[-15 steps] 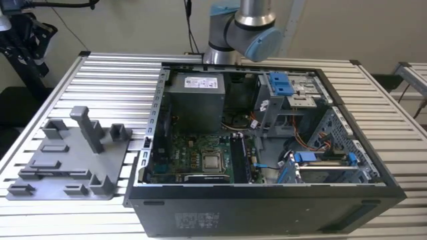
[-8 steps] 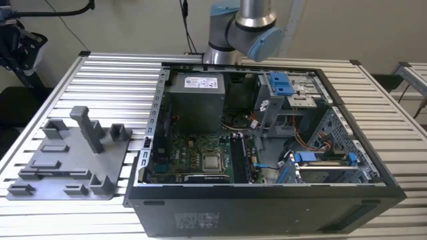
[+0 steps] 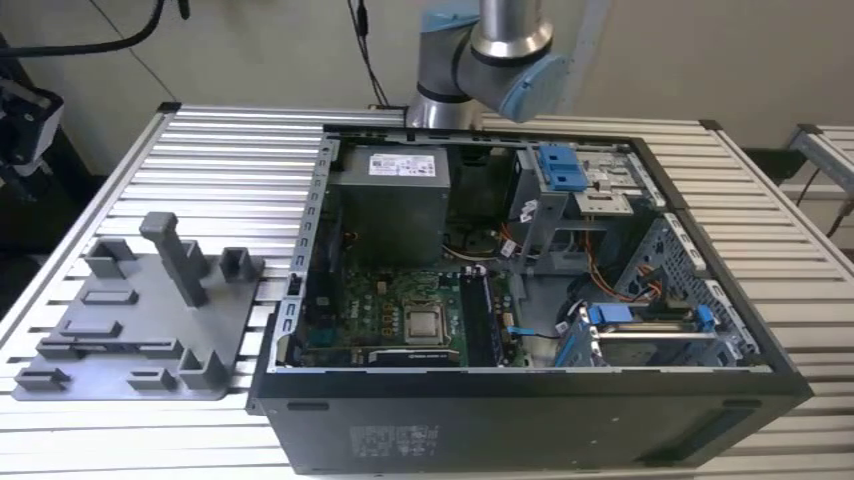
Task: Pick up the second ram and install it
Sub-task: 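Reach for the second ram, then pick up the second ram and move it above second insertion slot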
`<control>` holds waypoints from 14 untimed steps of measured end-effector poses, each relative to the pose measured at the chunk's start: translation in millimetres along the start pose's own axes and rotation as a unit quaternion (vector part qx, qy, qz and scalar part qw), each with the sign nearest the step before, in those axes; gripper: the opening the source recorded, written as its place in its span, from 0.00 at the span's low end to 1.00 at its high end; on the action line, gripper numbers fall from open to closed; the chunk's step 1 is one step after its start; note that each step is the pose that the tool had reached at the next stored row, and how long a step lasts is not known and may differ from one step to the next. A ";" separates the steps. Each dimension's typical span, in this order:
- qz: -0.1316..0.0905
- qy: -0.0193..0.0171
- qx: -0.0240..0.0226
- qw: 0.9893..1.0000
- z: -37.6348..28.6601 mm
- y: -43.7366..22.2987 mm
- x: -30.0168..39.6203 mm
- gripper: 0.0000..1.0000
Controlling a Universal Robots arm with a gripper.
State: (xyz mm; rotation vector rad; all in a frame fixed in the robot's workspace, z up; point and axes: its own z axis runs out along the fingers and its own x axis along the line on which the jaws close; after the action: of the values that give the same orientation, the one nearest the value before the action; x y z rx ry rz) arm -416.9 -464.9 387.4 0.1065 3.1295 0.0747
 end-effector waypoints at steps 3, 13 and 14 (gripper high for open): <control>0.000 0.000 0.000 1.000 0.3 -11.7 0.5 0.11; 0.000 0.000 0.000 1.000 0.4 -20.5 0.4 0.11; 0.001 0.000 0.000 1.000 0.5 -20.5 0.3 0.11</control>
State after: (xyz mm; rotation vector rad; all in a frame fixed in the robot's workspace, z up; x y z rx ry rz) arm -418.7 -485.3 386.0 0.1081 3.1294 0.0747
